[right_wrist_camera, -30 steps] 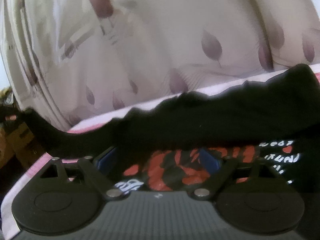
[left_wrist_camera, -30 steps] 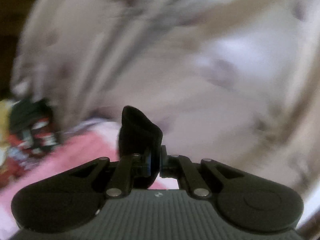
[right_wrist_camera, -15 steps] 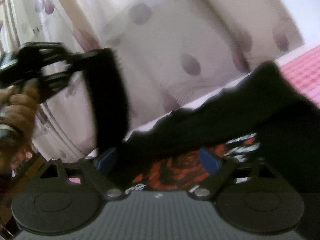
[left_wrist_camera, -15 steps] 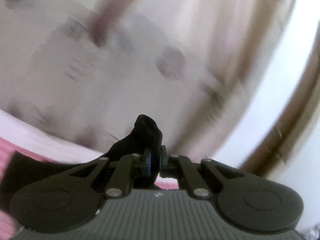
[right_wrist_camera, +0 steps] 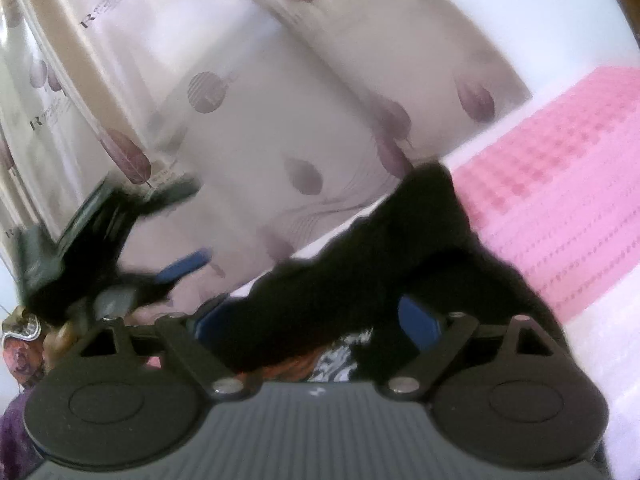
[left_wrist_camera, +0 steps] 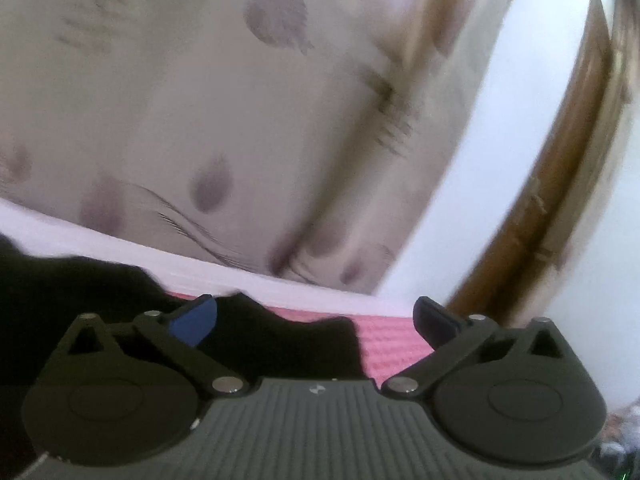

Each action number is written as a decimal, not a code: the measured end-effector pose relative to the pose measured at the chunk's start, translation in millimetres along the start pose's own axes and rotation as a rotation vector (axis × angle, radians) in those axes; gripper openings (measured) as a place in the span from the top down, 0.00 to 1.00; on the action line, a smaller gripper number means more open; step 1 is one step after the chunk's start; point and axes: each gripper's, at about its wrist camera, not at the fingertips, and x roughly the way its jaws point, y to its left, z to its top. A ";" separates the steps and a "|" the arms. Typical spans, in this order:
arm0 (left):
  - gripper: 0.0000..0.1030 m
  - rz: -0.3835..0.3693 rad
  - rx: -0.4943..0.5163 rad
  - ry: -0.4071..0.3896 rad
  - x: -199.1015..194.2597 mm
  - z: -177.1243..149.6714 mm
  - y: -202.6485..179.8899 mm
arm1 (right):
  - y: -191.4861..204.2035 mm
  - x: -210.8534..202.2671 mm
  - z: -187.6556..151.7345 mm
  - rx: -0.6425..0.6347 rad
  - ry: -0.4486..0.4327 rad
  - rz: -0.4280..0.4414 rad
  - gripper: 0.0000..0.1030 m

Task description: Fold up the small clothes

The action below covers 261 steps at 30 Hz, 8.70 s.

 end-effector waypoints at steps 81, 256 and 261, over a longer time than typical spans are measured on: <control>0.03 0.212 -0.002 0.212 -298.9 -171.6 92.5 | -36.3 -193.9 -73.5 -0.227 0.301 -0.139 0.75; 0.93 0.241 -0.078 0.132 -267.4 -59.2 84.1 | -39.1 -159.1 -8.9 0.197 0.192 0.279 0.87; 0.93 0.233 -0.091 0.056 -258.6 -36.5 77.8 | -38.7 -142.6 13.7 0.228 0.139 0.307 0.87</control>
